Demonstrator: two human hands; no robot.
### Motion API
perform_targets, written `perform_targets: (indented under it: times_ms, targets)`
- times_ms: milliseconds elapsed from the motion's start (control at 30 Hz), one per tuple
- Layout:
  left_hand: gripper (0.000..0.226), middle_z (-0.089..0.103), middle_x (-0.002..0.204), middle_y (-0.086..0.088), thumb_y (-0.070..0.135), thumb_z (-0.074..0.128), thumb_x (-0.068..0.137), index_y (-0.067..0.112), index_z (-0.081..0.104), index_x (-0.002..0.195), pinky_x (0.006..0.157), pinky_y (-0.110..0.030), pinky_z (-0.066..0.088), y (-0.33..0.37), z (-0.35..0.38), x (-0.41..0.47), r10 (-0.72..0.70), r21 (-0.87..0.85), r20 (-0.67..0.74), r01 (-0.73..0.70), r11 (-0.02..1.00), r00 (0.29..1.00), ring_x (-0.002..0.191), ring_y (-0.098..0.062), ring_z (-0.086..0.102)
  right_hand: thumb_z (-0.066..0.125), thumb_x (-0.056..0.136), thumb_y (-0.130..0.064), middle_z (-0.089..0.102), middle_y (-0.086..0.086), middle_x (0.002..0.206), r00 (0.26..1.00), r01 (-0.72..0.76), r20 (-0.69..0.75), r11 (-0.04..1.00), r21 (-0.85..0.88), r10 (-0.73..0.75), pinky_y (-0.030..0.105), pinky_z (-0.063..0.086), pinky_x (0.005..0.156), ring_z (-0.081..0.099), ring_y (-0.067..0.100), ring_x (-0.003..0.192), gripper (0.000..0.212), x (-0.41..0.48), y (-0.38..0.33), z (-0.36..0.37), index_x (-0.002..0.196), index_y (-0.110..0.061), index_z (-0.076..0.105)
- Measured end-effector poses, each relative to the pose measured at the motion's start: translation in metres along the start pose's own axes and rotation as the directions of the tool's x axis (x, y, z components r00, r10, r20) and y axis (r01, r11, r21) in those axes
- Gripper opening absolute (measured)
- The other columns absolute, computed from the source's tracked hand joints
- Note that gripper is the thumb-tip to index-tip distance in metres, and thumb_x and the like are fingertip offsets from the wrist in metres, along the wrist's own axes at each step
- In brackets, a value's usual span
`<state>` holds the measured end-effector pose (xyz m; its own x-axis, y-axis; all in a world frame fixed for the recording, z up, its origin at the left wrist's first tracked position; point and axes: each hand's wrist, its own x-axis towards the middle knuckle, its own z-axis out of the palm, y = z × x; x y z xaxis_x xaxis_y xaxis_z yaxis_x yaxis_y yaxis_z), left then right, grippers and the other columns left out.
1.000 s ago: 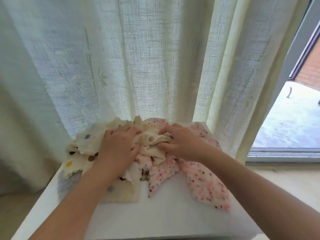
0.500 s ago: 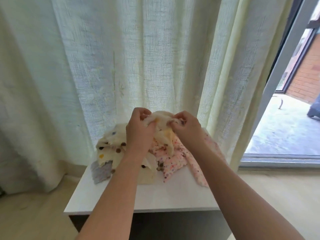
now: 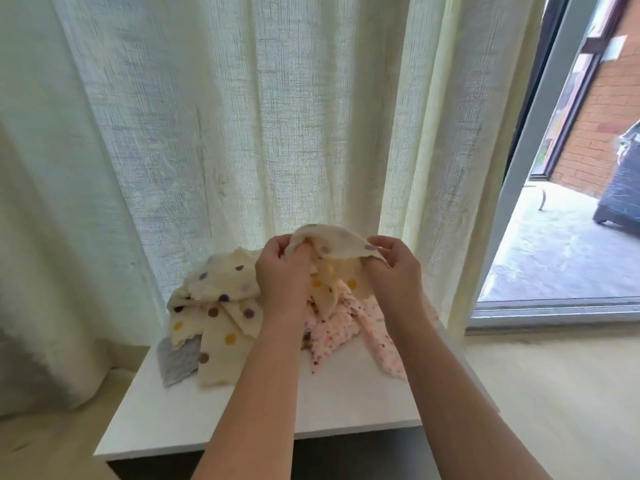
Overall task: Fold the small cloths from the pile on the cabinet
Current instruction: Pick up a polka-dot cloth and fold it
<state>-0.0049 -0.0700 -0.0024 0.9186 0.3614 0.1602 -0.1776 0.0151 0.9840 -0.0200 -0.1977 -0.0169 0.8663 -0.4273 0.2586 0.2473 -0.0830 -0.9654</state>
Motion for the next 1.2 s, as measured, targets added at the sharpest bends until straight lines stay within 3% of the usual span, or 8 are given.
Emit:
perform_targets:
  times_ms: [167, 300, 433, 567, 767, 1000, 1100, 1200]
  targets:
    - [0.008, 0.067, 0.089, 0.005, 0.025, 0.06, 0.089, 0.021, 0.066, 0.094, 0.069, -0.023, 0.046, -0.001, 0.0, 0.003, -0.023, -0.092, -0.065, 0.017, 0.996, 0.998, 0.082, -0.01, 0.061, 0.06, 0.088, -0.004, 0.066, 0.005, 0.09, 0.989, -0.134, -0.03, 0.967, 0.217, 0.144, 0.03, 0.052, 0.068, 0.062, 0.015, 0.075, 0.018, 0.01, -0.003, -0.013, 0.097, -0.018, 0.067]
    - [0.01, 0.064, 0.08, 0.006, 0.028, 0.061, 0.09, 0.02, 0.065, 0.088, 0.063, -0.02, 0.043, 0.003, -0.004, 0.002, -0.003, 0.033, 0.01, 0.002, 0.999, 1.0, 0.073, -0.01, 0.057, 0.056, 0.09, -0.001, 0.066, 0.007, 0.089, 0.97, -0.227, 0.011, 0.882, 0.413, 0.245, 0.037, 0.051, 0.075, 0.062, 0.019, 0.079, 0.018, 0.02, -0.011, -0.024, 0.094, -0.011, 0.07]
    - [0.044, 0.068, 0.082, -0.022, 0.044, 0.06, 0.089, 0.002, 0.069, 0.093, 0.075, -0.037, 0.053, 0.014, -0.018, 0.008, -0.131, 0.042, 0.121, 0.126, 0.991, 0.984, 0.073, -0.033, 0.064, 0.05, 0.098, -0.029, 0.071, 0.012, 0.113, 0.897, -0.442, 0.294, 0.698, 0.564, 0.33, 0.039, 0.056, 0.085, 0.069, 0.025, 0.099, 0.034, 0.025, -0.015, -0.022, 0.113, -0.007, 0.069]
    - [0.032, 0.075, 0.084, -0.011, 0.039, 0.059, 0.092, 0.01, 0.073, 0.091, 0.072, -0.033, 0.055, 0.025, -0.029, 0.011, -0.26, -0.128, 0.201, 0.288, 0.949, 0.945, 0.072, -0.022, 0.07, 0.053, 0.091, -0.042, 0.071, 0.007, 0.11, 0.792, -0.552, 0.524, 0.735, 0.393, 0.314, 0.038, 0.054, 0.085, 0.067, 0.024, 0.097, 0.046, 0.017, -0.019, -0.023, 0.116, -0.007, 0.067]
    - [0.028, 0.075, 0.087, -0.006, 0.035, 0.057, 0.093, 0.012, 0.074, 0.089, 0.078, -0.036, 0.053, 0.025, -0.038, 0.015, -0.375, -0.334, 0.449, 0.542, 0.771, 0.811, 0.081, -0.019, 0.072, 0.069, 0.081, -0.017, 0.07, 0.017, 0.117, 0.786, -0.437, 0.559, 0.877, 0.199, 0.265, 0.043, 0.057, 0.09, 0.068, 0.03, 0.106, 0.044, 0.011, -0.015, -0.026, 0.121, -0.001, 0.063]
    - [0.059, 0.062, 0.117, -0.019, 0.016, 0.077, 0.075, 0.012, 0.056, 0.13, 0.09, -0.045, 0.054, 0.028, -0.036, 0.011, -0.166, -0.22, 0.675, 0.411, 0.884, 0.719, 0.103, -0.032, 0.061, 0.047, 0.099, -0.041, 0.073, 0.008, 0.083, 0.84, -0.533, 0.378, 0.724, 0.438, 0.389, 0.03, 0.058, 0.058, 0.072, 0.023, 0.07, 0.04, 0.012, -0.029, -0.04, 0.104, -0.009, 0.071]
    - [0.076, 0.072, 0.097, -0.013, 0.0, 0.07, 0.07, 0.026, 0.046, 0.137, 0.081, -0.034, 0.055, 0.028, -0.034, 0.008, -0.079, -0.211, 0.744, 0.345, 0.915, 0.664, 0.09, -0.024, 0.069, 0.049, 0.088, -0.065, 0.069, 0.006, 0.092, 0.812, -0.573, 0.451, 0.652, 0.496, 0.37, 0.032, 0.055, 0.073, 0.066, 0.024, 0.081, 0.056, 0.005, -0.031, -0.054, 0.103, -0.017, 0.073]
    - [0.077, 0.069, 0.068, 0.003, -0.01, 0.064, 0.077, 0.028, 0.041, 0.139, 0.086, -0.03, 0.049, 0.025, -0.031, 0.004, -0.041, -0.15, 0.751, 0.231, 0.961, 0.658, 0.072, -0.012, 0.068, 0.053, 0.085, -0.064, 0.066, 0.005, 0.088, 0.768, -0.627, 0.521, 0.6, 0.496, 0.372, 0.034, 0.053, 0.075, 0.064, 0.023, 0.081, 0.05, 0.005, -0.031, -0.06, 0.097, -0.018, 0.07]
